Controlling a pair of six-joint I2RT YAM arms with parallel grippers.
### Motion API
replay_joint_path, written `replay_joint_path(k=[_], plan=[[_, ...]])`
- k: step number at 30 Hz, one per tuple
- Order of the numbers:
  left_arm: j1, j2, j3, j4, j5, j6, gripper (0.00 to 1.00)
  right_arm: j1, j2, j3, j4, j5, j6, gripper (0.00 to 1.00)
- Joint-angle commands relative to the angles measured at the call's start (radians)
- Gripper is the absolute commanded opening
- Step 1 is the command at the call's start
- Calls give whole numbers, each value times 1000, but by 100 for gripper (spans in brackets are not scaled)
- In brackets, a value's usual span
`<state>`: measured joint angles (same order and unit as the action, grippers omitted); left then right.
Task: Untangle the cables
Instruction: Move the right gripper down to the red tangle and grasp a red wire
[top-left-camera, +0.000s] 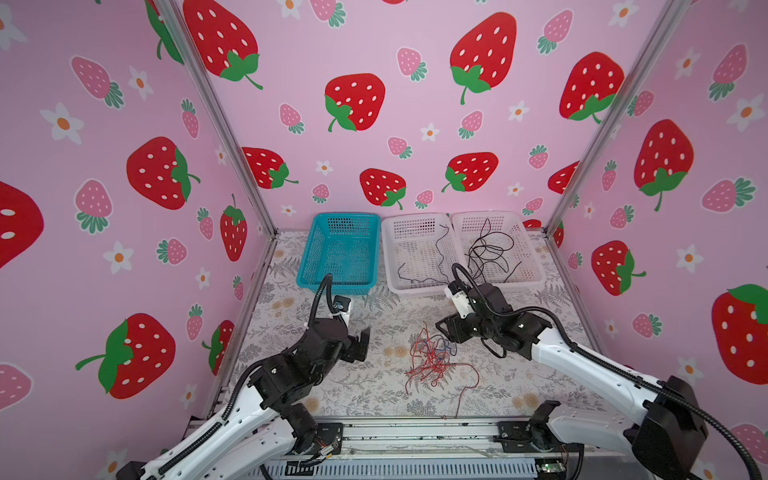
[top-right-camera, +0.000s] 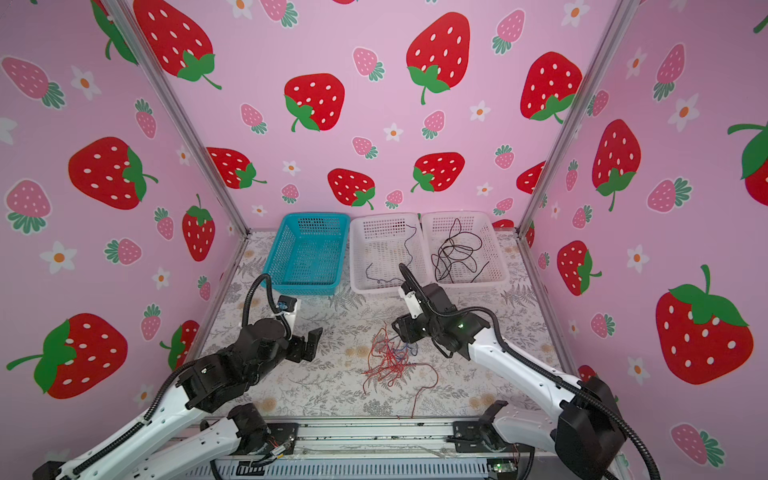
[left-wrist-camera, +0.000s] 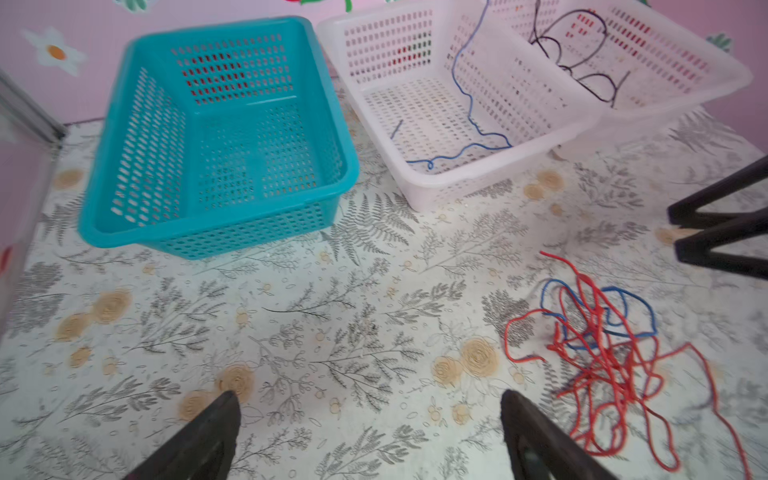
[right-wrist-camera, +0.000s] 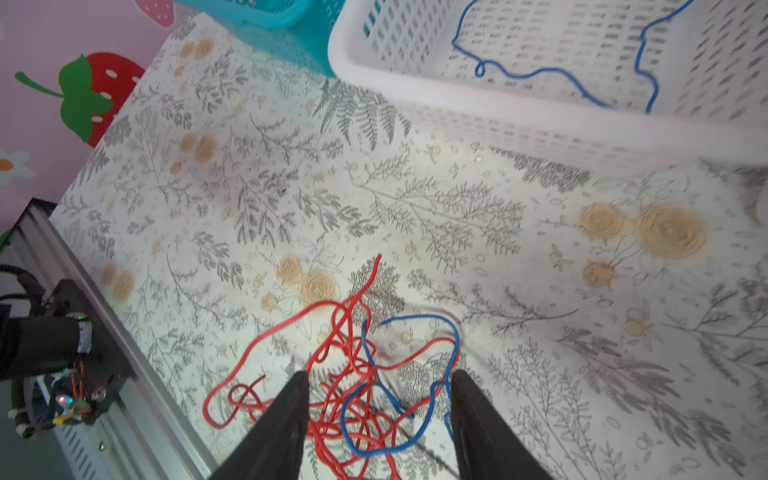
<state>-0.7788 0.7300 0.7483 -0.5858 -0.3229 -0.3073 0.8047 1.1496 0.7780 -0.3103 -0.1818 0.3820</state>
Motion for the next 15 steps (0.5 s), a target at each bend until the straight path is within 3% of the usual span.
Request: replay_joint_path(k=[1,6,15], plan=[[2,90,72,-2,199,-95,99,15,-71,-58,88,-64,27,56],[-39,229,35,124,366,-224,99,40,-96,-122,157,-124,64,55],[-163,436,48,227,363,-291,89,68,-111,-182,216,-135,77,55]])
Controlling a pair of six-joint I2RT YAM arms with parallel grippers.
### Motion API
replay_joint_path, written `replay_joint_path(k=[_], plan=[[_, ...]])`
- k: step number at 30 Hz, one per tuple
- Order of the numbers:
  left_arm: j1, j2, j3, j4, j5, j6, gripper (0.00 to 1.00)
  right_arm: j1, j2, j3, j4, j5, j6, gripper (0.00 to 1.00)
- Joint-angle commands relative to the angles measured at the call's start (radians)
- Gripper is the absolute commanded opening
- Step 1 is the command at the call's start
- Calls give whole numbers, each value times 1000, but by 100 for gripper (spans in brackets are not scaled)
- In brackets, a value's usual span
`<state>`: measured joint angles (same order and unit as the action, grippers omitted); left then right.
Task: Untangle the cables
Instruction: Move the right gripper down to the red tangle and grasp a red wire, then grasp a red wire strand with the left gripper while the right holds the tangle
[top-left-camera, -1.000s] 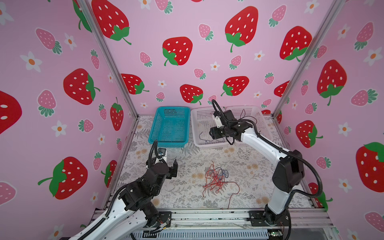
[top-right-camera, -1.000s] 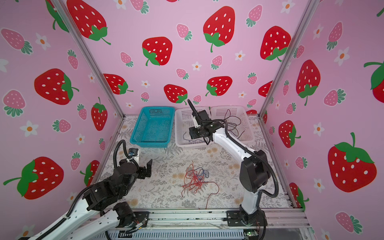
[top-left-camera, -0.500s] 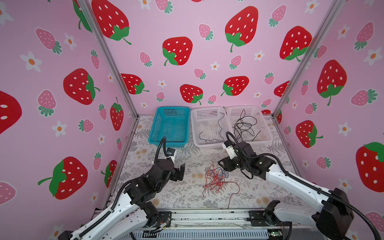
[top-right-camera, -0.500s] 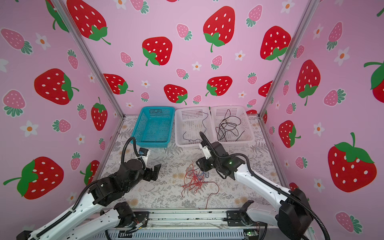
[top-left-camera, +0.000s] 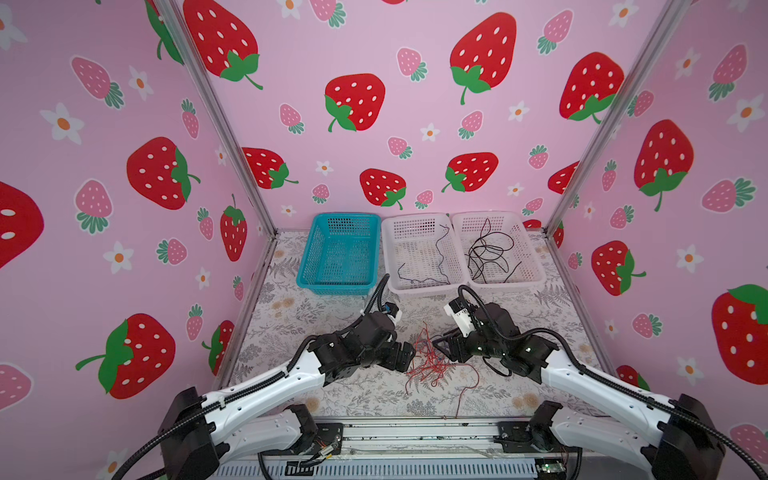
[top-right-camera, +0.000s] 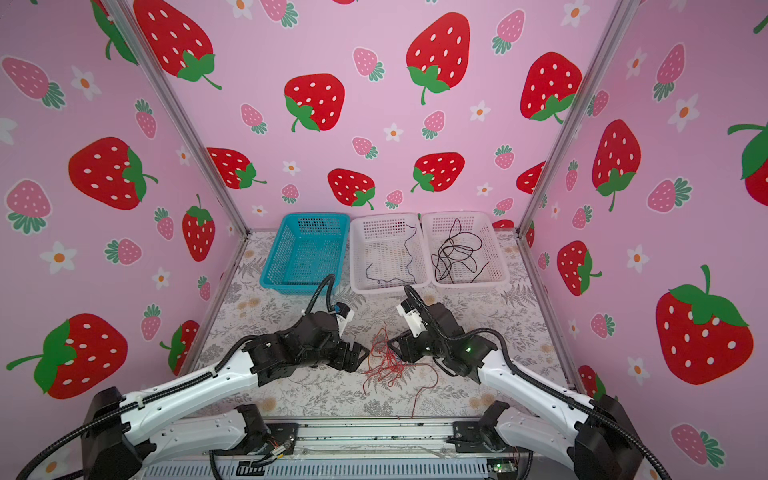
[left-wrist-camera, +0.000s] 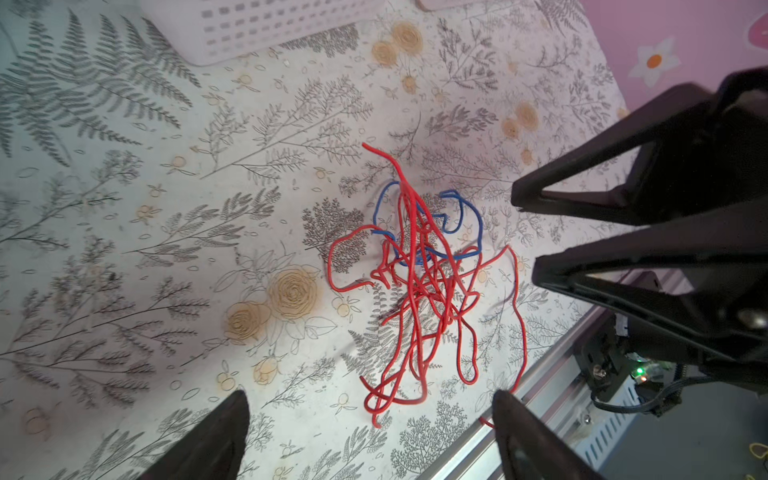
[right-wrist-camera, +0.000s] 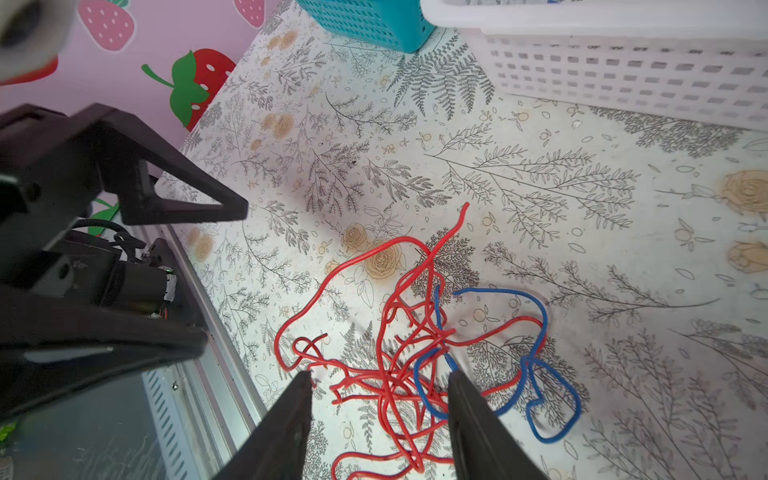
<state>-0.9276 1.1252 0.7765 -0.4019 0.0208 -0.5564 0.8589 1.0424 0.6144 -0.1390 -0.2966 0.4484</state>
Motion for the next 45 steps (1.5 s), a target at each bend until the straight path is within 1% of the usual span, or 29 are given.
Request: replay_joint_path(k=[1,4,7,9,15,22,23,26,29,32,36,38,45], plan=[[-16,56,25,46,21,-43,88,18,2,-24,50,-16,10,54],[-17,98,28,66,19,-51,84,24,22,-42,66,-5,20,54],[-17,141,32,84,33,-54,76,35,38,-54,75,8,24,54],[-17,165,37,97,45,-56,67,41,41,-62,83,16,26,53],[-16,191,36,125,53,-57,46,52,59,-75,126,14,41,52],[-16,183,29,141,61,-56,28,68,109,-76,172,25,54,52],[-17,180,30,143,64,-56,25,69,119,-79,180,29,57,49],[-16,166,34,137,71,-53,19,71,137,-81,206,32,71,48],[-16,143,44,118,76,-47,9,73,152,-80,222,45,80,45],[-16,104,63,77,73,-41,0,72,161,-82,220,69,81,35],[-14,21,85,19,44,-34,0,72,166,-94,222,92,84,27],[-12,-27,93,-9,31,-34,0,73,165,-101,226,98,88,21],[-6,-137,173,-133,-15,-23,0,72,160,-111,228,118,87,10]])
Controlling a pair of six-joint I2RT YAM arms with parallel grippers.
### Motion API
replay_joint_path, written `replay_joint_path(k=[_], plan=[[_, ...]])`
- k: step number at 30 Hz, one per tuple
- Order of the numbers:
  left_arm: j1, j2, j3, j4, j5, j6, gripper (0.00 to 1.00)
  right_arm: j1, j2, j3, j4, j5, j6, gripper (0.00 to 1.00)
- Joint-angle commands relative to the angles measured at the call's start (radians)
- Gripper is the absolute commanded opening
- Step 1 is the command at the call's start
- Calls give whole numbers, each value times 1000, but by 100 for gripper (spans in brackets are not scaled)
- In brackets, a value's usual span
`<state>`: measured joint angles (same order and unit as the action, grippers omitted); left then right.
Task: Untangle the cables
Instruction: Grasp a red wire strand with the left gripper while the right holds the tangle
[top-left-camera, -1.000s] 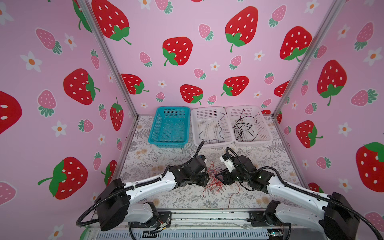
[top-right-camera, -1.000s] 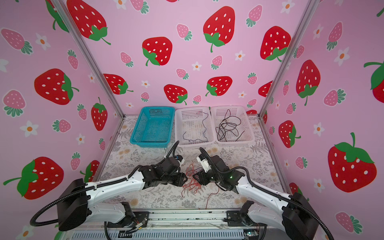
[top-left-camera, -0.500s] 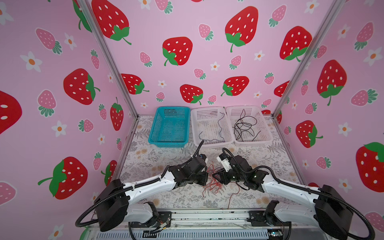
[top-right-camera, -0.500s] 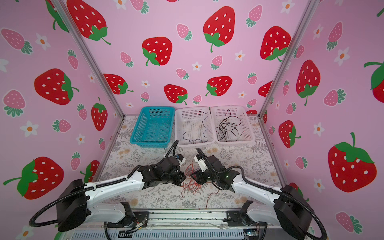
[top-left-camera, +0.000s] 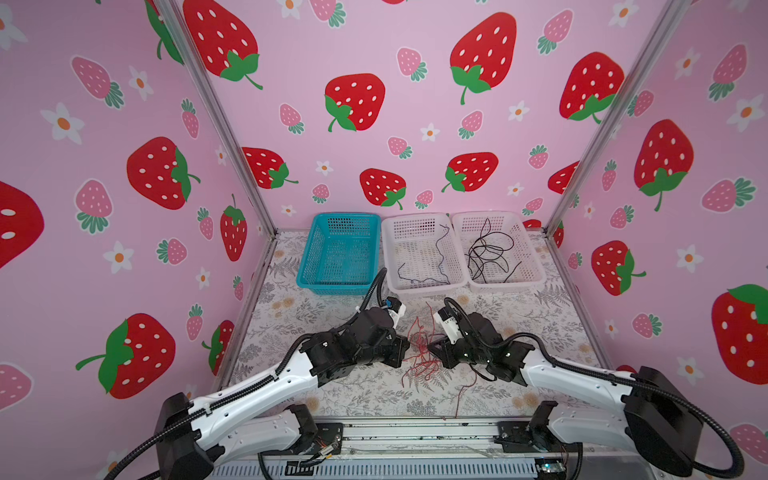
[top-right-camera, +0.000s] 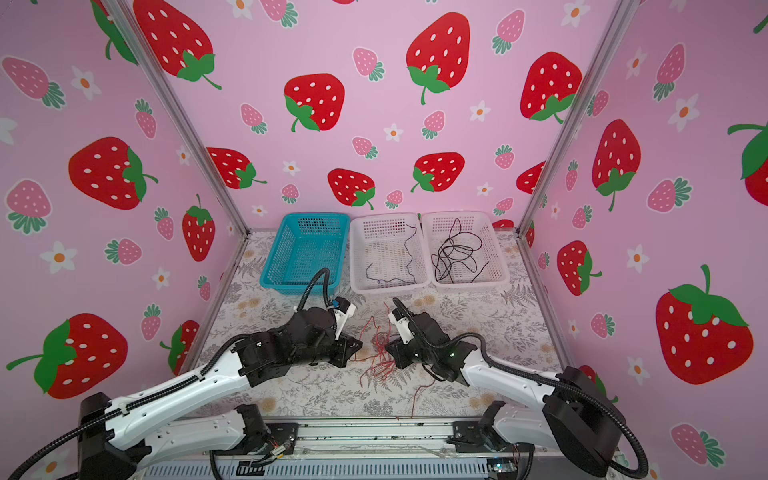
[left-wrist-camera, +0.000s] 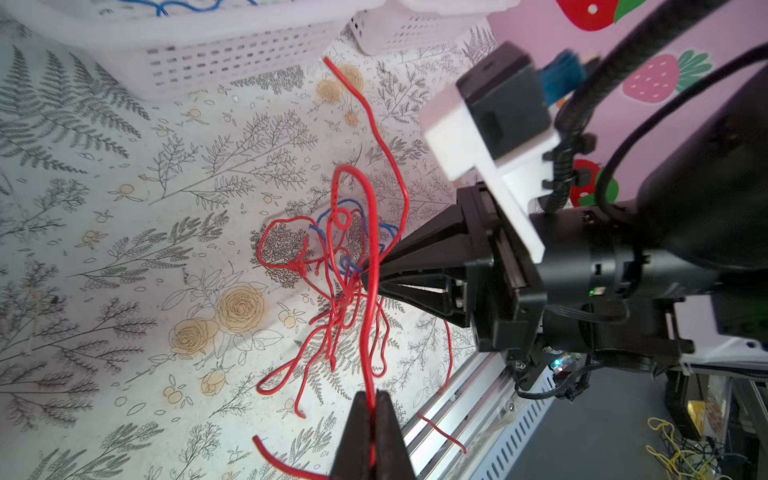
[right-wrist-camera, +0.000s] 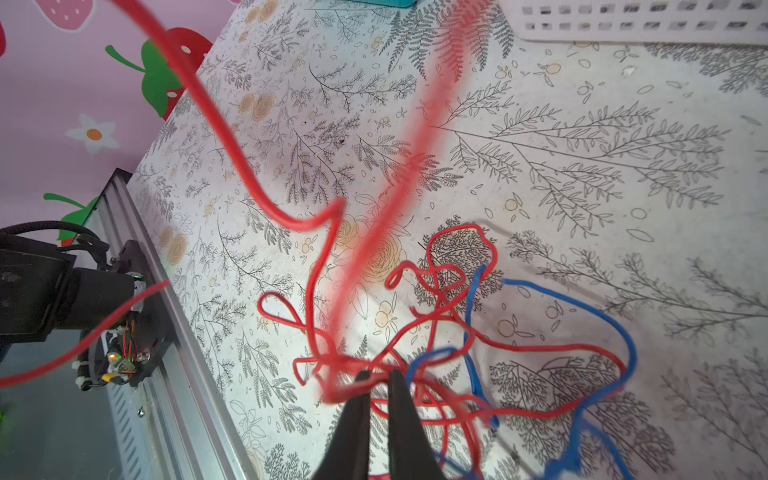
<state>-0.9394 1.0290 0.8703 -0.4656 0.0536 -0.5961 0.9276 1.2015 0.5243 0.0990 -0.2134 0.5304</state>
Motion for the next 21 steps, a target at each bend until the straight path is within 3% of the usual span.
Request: replay_joint_path(k=[1,6,13,21], plan=[[7,-58,99,-94,-64,21,0,4,0,-26,-8,39,5,8],[10,-148,188,-168,-127,36,0,4,-7,-44,7,48,10,7],[13,-194,275,-193,-96,24,0,4,-11,-59,54,23,0,14],[16,-201,294,-221,-114,8,0,4,-251,-123,161,-74,-14,34]])
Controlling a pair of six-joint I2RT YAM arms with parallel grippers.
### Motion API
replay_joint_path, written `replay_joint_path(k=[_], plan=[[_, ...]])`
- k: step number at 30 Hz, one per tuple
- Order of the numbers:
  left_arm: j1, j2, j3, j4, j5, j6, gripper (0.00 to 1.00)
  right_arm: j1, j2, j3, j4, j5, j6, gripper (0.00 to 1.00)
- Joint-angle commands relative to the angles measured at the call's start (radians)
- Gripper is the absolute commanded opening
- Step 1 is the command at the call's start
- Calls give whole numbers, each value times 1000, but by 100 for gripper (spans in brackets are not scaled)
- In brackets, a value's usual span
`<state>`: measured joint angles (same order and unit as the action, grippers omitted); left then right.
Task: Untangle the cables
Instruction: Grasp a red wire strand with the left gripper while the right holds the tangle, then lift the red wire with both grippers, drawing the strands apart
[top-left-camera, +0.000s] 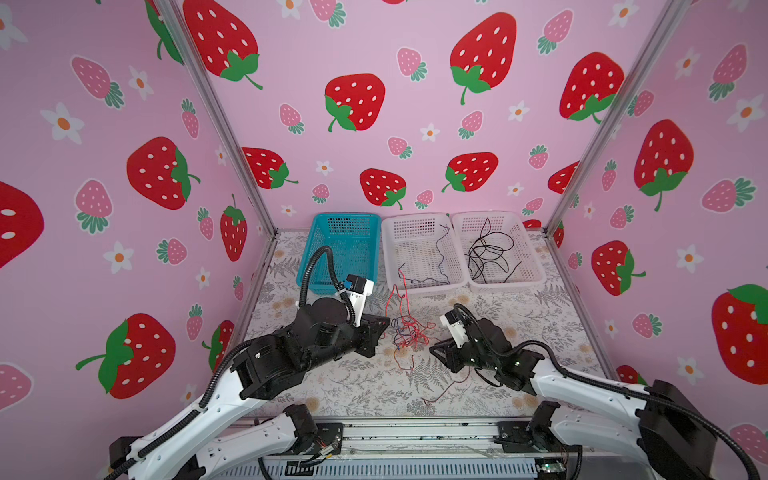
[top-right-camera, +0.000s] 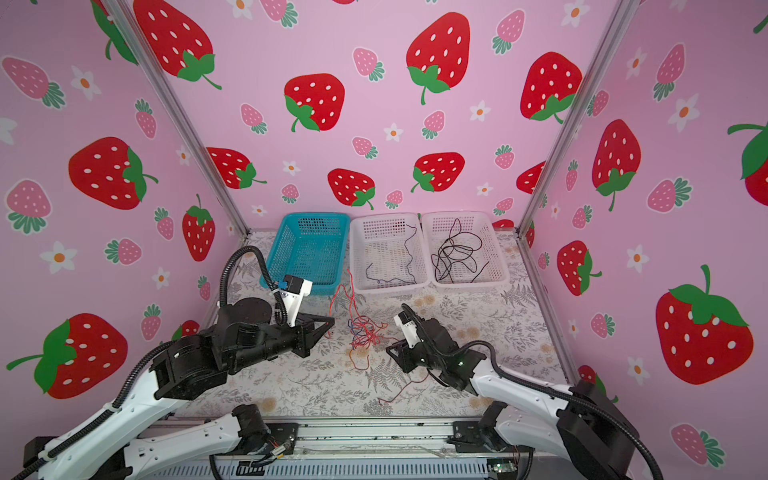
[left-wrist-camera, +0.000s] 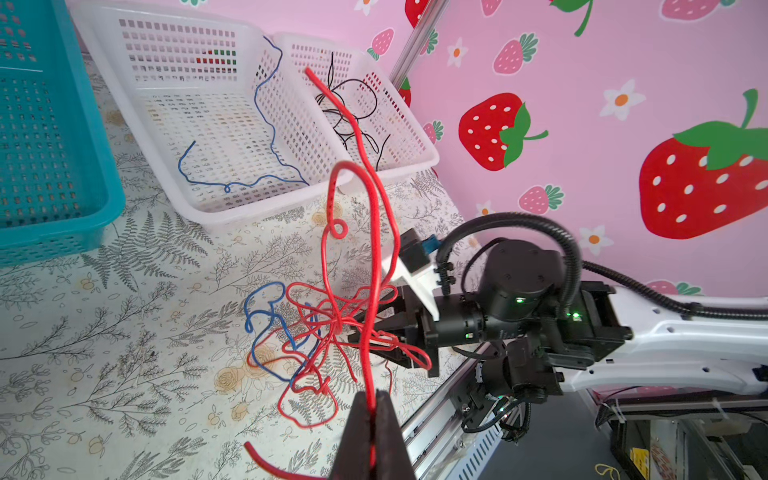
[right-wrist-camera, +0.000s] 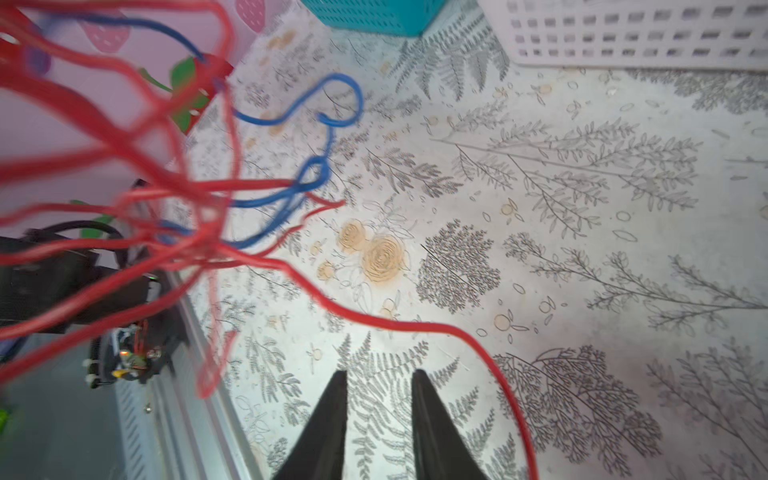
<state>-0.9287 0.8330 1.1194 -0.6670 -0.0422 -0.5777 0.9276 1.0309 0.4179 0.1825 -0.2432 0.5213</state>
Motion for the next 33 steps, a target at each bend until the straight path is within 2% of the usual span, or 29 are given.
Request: replay_joint_path(k=[1,6,12,17,21,26,33], plan=[[5,-4,46,-24,-23,-11,0,4,-112,-22,82,-51,-10,36],[5,14,42,-26,-22,-22,0,5,-259,-28,88,-102,-23,43],[5,28,41,-12,-18,-32,0,33,-265,-25,183,-205,41,44],[5,35,39,-9,-13,-39,0,91,-203,16,204,-195,84,44],[5,34,37,-9,-13,-43,0,114,-159,35,166,-129,57,43],[6,34,31,0,-12,-48,0,139,-79,31,237,-124,77,41],[5,30,31,3,-10,-54,0,180,2,50,290,-42,86,40]])
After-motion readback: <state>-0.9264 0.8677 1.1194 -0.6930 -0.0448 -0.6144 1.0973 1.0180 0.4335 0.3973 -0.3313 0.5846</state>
